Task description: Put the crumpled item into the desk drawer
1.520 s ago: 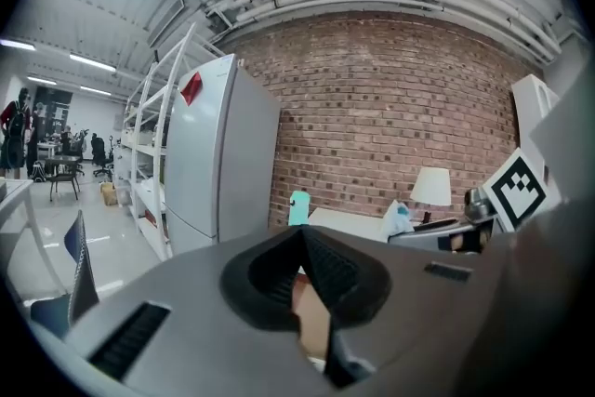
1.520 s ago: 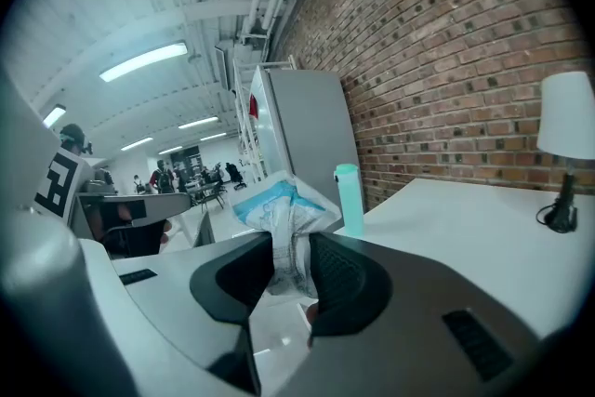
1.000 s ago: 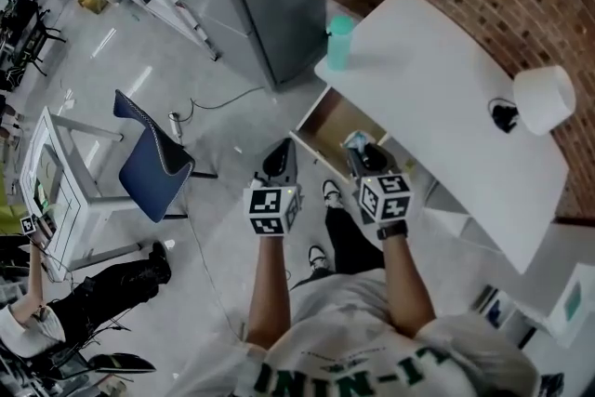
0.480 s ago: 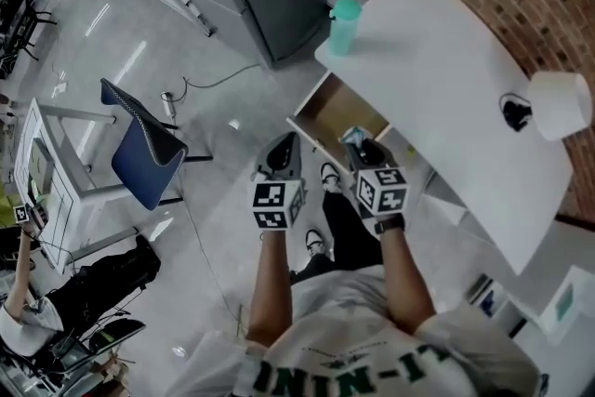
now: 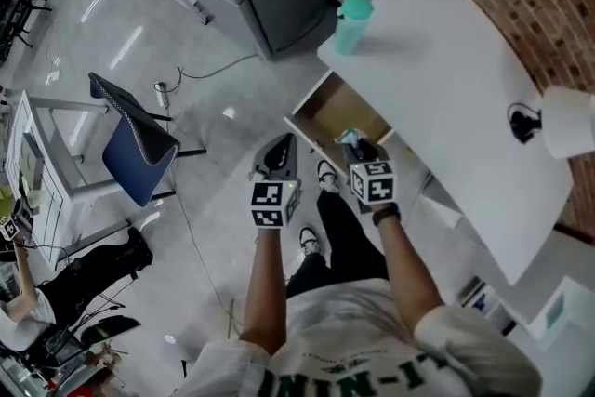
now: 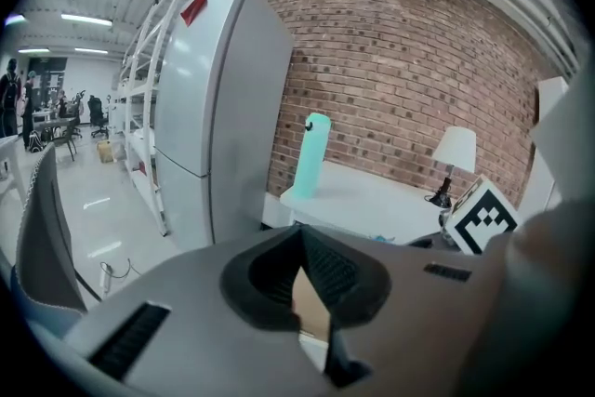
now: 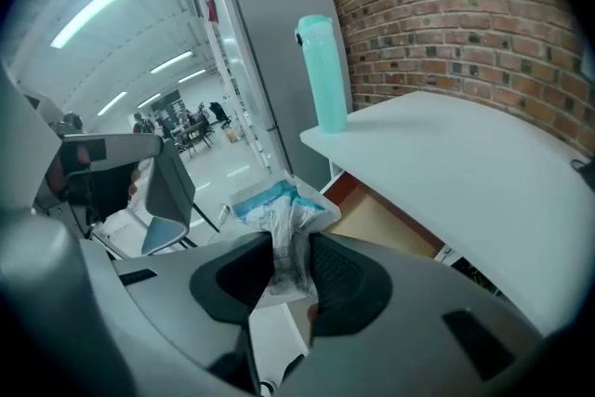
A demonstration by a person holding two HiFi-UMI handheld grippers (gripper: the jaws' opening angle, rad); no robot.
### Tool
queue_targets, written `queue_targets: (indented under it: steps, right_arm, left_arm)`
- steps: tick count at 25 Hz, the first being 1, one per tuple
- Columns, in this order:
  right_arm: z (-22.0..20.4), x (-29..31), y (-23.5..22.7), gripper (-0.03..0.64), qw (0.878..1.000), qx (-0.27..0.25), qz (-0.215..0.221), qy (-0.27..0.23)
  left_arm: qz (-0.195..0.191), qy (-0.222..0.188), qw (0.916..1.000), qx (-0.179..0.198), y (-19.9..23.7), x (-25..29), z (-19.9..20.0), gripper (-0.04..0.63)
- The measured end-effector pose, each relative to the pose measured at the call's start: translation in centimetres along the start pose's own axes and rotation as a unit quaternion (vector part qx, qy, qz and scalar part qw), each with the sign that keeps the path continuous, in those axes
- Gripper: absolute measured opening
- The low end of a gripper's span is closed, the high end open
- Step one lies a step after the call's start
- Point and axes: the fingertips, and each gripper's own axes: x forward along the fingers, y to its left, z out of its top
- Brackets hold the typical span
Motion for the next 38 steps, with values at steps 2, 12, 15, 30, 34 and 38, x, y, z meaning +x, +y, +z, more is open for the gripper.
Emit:
queue_targets:
  steps: [2,12,15,30,34,38]
  right_arm:
    - [-0.7,1.6,-0.5,0.111,1.000,0.004,0.000,0.017]
    - [-3.8,8.9,-1.7,0.112,0.996,-0.019,0.007,0.083]
    - [-5.1,11.0,-2.4,0.112,0.995,-0.021,0.006,0.102]
    - [-8.9,18.7,-5.4,0.120,0.984,-0.039,-0.012,0.175]
    - [-9.8,19.9,-4.9,0.123,0.979,-0.043,-0.012,0.199]
    - [-10.9,20.7,-3.5,0.124,0.973,-0.019,0.013,0.231]
  left_arm:
    - [0.010,0.005,0.9999,-0.006,0.6,0.7,-0.5,-0.006]
    - [0.010,0.000,0.9995,-0.030,2.6,4.3,-3.7,-0.006]
    - [0.016,0.003,0.9994,-0.029,3.5,5.4,-5.1,-0.006]
    - [-0.016,0.018,0.9985,-0.048,3.9,12.1,-11.1,-0.005]
    - [-0.016,0.020,0.9979,-0.059,4.1,12.7,-11.8,-0.005]
    - [-0.015,0.019,0.9972,-0.071,3.8,13.1,-12.0,-0.005]
